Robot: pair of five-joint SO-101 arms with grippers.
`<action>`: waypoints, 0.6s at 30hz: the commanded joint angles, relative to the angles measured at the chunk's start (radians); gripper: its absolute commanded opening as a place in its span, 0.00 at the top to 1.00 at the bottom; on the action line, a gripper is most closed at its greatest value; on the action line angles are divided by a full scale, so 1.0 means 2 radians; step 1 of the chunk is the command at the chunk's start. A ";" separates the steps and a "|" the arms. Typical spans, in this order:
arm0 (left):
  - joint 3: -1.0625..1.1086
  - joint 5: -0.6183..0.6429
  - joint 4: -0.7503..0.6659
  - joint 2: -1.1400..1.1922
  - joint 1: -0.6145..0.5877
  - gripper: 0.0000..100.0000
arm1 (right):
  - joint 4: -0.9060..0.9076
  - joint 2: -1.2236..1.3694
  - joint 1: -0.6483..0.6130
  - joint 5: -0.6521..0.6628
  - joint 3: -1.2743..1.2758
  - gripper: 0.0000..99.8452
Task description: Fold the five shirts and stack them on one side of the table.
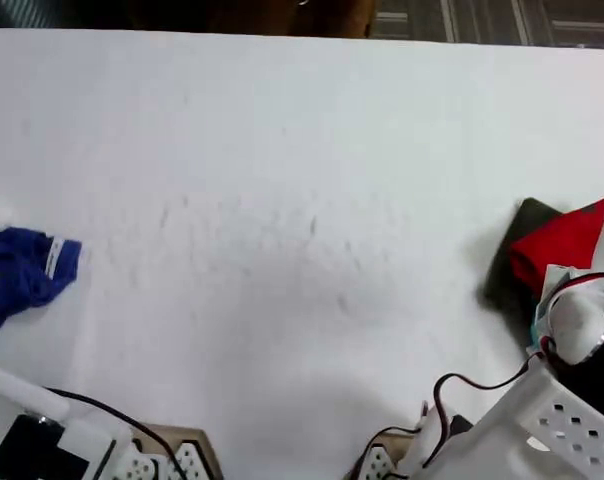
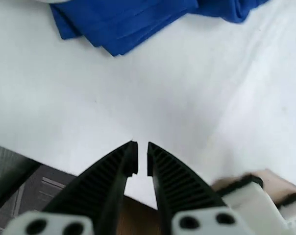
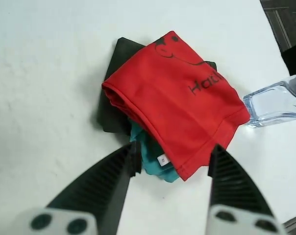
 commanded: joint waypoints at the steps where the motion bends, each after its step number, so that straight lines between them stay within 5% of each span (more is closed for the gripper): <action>1: 0.021 -0.002 -0.077 -0.015 0.005 0.94 | 0.010 -0.006 -0.001 0.001 -0.003 0.77; 11: 0.043 0.040 -0.298 0.028 0.005 0.84 | 0.012 -0.065 0.020 -0.052 -0.003 0.77; 18: -0.179 0.116 -0.246 0.229 -0.021 0.84 | 0.011 -0.074 0.016 -0.101 -0.003 0.77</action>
